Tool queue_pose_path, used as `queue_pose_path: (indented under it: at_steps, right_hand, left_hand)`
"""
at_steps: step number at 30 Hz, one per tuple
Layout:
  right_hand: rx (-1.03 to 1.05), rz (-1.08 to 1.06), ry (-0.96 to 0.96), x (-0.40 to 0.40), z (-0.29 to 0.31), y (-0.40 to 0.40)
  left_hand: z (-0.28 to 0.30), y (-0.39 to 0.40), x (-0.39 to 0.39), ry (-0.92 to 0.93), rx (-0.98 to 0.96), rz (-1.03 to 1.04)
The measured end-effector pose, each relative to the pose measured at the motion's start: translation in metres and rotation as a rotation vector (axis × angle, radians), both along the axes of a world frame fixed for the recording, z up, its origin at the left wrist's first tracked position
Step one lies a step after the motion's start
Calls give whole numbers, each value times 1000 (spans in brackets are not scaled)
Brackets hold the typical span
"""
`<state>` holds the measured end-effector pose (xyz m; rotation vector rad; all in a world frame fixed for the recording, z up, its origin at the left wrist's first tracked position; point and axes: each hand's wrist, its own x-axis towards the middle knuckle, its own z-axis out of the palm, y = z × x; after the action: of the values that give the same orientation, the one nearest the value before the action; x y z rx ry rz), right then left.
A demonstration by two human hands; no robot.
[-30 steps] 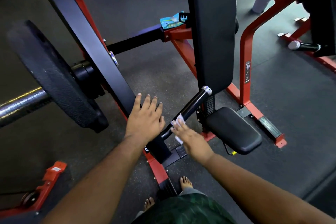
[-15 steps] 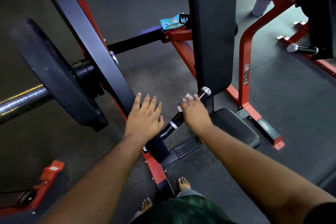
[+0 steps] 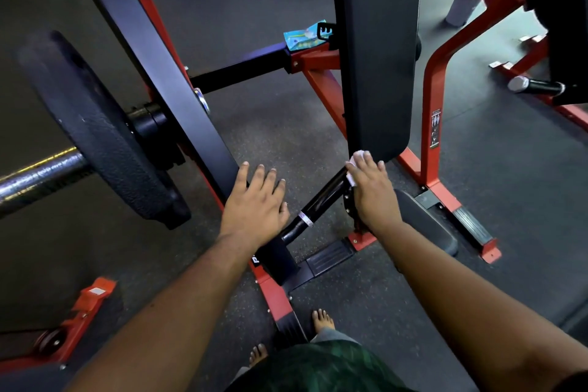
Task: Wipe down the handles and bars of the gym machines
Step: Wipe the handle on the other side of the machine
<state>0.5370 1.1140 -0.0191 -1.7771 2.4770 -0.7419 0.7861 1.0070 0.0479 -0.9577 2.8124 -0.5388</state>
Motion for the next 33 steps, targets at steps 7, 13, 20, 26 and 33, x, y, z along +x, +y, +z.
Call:
queue_pose_path:
  at_steps: [7, 13, 20, 26, 33]
  right_hand:
    - [13, 257, -125, 84, -45, 28]
    - [-103, 234, -199, 58, -23, 29]
    - [-11, 51, -38, 37, -22, -2]
    - [40, 384, -173, 92, -29, 29]
    - [2, -14, -44, -3, 13, -12]
  left_hand:
    - [1, 1, -1, -1, 3, 9]
    - [1, 0, -1, -3, -6, 7]
    - [1, 2, 0, 1, -5, 7]
    - [0, 3, -1, 0, -19, 1]
    - [-1, 1, 0, 16, -16, -2]
